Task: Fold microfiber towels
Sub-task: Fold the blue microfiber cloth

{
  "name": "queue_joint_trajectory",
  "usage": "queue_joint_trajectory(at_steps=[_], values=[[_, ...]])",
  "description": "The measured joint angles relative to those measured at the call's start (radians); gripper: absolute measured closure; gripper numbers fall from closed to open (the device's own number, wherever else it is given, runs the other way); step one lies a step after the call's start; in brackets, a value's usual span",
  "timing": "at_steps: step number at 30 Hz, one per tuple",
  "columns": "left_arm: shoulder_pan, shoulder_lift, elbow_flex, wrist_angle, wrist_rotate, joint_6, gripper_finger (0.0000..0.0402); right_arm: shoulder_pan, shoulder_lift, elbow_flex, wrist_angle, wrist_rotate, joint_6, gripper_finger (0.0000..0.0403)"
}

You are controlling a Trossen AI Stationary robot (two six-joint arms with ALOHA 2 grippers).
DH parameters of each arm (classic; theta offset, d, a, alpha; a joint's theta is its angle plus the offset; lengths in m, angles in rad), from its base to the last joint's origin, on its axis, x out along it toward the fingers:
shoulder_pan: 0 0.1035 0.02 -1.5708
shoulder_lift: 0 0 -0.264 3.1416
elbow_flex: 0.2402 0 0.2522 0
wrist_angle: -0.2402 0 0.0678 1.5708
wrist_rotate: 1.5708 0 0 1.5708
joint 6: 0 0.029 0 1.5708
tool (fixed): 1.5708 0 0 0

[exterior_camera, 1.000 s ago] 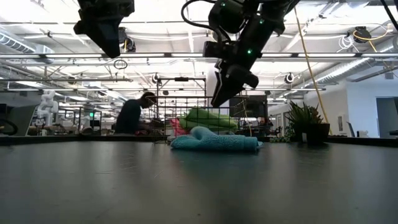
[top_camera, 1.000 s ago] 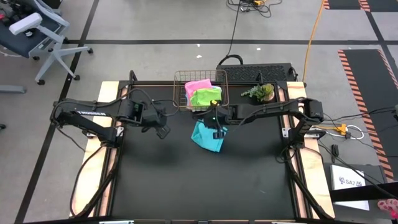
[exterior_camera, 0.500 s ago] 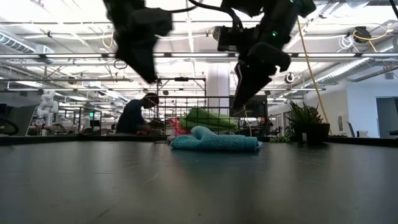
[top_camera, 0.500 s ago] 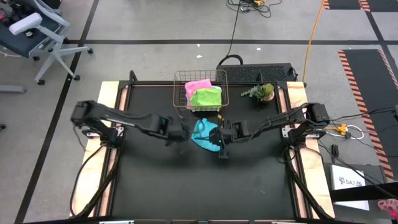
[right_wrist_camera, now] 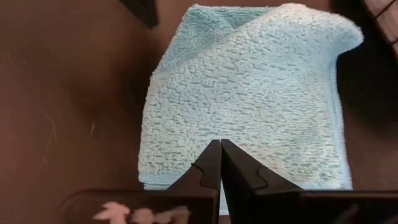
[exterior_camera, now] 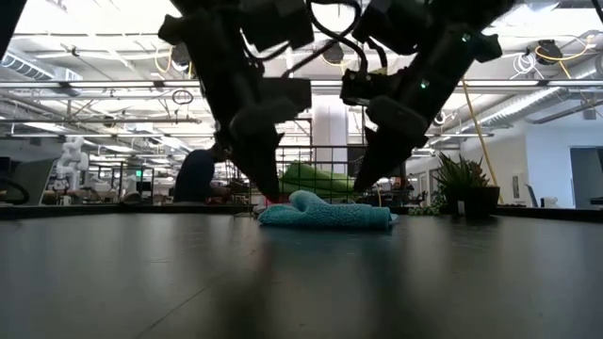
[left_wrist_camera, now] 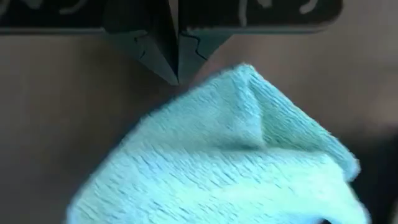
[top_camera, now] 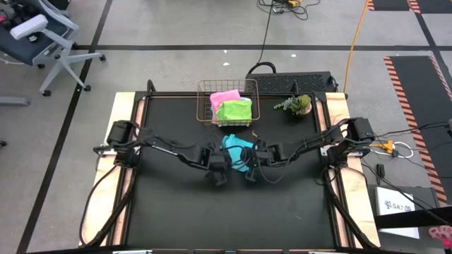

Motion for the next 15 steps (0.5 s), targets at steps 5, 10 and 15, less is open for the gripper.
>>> queue_joint_trajectory(at_steps=[5, 10, 15], values=[[0.011, 0.014, 0.0, 0.042, -0.076, -0.009, 0.0399, 0.0, -0.001, -0.041, 0.084, -0.002, 0.042, 0.0403], [0.029, 0.014, -0.001, 0.122, -0.113, -0.007, 0.0394, 0.001, -0.002, -0.104, 0.181, -0.004, 0.053, 0.0403], [0.039, 0.045, -0.001, 0.125, -0.092, -0.008, 0.0398, -0.002, -0.002, -0.13, 0.196, -0.003, 0.078, 0.0403]])
